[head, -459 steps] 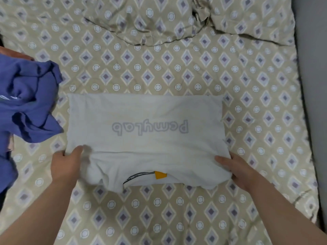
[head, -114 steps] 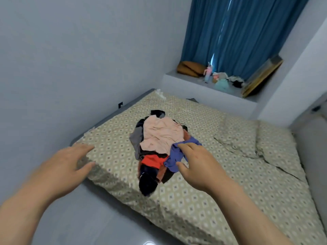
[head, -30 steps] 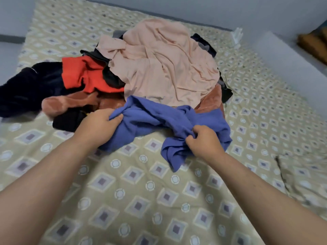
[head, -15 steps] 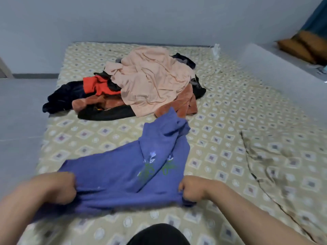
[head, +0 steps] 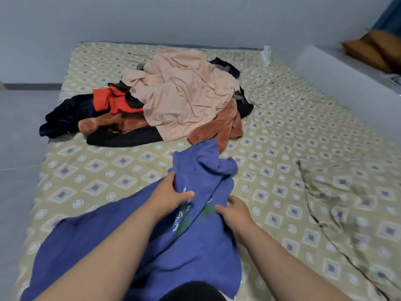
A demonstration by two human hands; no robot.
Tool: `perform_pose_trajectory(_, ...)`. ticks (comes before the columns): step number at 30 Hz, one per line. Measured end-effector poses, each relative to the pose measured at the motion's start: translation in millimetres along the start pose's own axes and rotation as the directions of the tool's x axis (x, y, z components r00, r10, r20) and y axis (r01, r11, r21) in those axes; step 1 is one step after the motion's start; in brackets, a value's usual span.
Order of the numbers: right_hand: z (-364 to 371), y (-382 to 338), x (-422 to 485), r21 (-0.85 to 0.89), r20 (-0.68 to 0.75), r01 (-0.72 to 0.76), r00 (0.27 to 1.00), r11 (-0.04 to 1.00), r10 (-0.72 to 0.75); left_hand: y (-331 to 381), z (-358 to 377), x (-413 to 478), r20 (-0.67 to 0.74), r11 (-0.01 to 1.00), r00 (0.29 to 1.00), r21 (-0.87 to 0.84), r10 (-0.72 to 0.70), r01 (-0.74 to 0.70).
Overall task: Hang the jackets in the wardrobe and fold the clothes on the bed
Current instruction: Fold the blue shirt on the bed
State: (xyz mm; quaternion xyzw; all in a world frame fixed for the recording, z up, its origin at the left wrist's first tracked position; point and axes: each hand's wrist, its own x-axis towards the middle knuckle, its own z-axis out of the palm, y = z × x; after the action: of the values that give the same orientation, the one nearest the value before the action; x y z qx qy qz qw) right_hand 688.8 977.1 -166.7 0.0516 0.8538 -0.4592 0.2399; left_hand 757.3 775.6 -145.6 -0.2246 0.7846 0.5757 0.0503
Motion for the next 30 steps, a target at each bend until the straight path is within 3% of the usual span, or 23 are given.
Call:
perform_pose_trajectory(3, 10, 1, -5, -0.037, 0.055, 0.065, 0.996, 0.997, -0.063, -9, 19, 16, -0.102, 0.991, 0.989, -0.090, -0.105, 0.096)
perform_pose_trajectory(6, 6, 9, -3, -0.069, 0.003, 0.112, 0.994, 0.991, -0.112, -19, -22, 24, -0.355, 0.990, 0.924, -0.082, -0.140, 0.118)
perform_pose_trajectory(9, 2, 20, -3, -0.211, -0.019, 0.146, 0.988, 0.966, -0.154, -45, -113, 18, -0.608, 0.946, 0.791, 0.209, -0.073, 0.248)
perform_pose_trajectory(11, 4, 26, -6, -0.245, -0.018, 0.183, 0.981, 0.952, -0.193, -71, -174, 4, -0.648, 0.791, 0.759, 0.428, -0.069, 0.438)
perform_pose_trajectory(14, 15, 30, -14, -0.288, 0.033, 0.264, 0.963, 0.920, -0.266, -94, -206, -13, -0.600, 0.530, 0.778, 0.606, -0.185, 0.593)
perform_pose_trajectory(15, 18, 32, -17, -0.298, 0.057, 0.282, 0.959, 0.912, -0.278, -92, -200, -14, -0.602, 0.479, 0.785, 0.651, -0.146, 0.589)
perform_pose_trajectory(17, 23, 30, -21, -0.323, 0.088, 0.283, 0.959, 0.903, -0.269, -81, -177, -8, -0.532, 0.519, 0.846, 0.736, 0.045, 0.435)
perform_pose_trajectory(19, 23, 21, -17, -0.285, 0.085, 0.252, 0.968, 0.925, -0.237, -64, -151, 0, -0.301, 0.600, 0.930, 0.791, 0.210, 0.120)
perform_pose_trajectory(21, 20, 10, -9, -0.231, 0.051, 0.183, 0.983, 0.956, -0.176, -47, -132, 4, -0.063, 0.683, 0.991, 0.729, 0.120, -0.036)
perform_pose_trajectory(22, 19, 3, -4, -0.200, 0.040, 0.134, 0.991, 0.971, -0.128, -41, -125, 5, 0.037, 0.743, 0.999, 0.668, 0.023, -0.042)
perform_pose_trajectory(24, 21, -5, 4, -0.119, 0.030, 0.054, 0.998, 0.991, -0.050, -39, -116, 5, 0.151, 0.744, 0.986, 0.667, -0.070, -0.049)
perform_pose_trajectory(27, 26, -11, 6, -0.123, 0.047, 0.078, 0.996, 0.989, -0.072, -43, -116, 2, 0.146, 0.540, 0.988, 0.836, -0.047, -0.098)
perform_pose_trajectory(28, 25, -13, 4, -0.147, 0.051, 0.114, 0.993, 0.983, -0.108, -45, -119, -1, 0.123, 0.525, 0.991, 0.847, -0.043, -0.083)
perform_pose_trajectory(30, 20, -19, 2, -0.180, 0.031, 0.187, 0.982, 0.966, -0.185, -45, -131, -9, 0.055, 0.643, 0.997, 0.766, -0.058, -0.005)
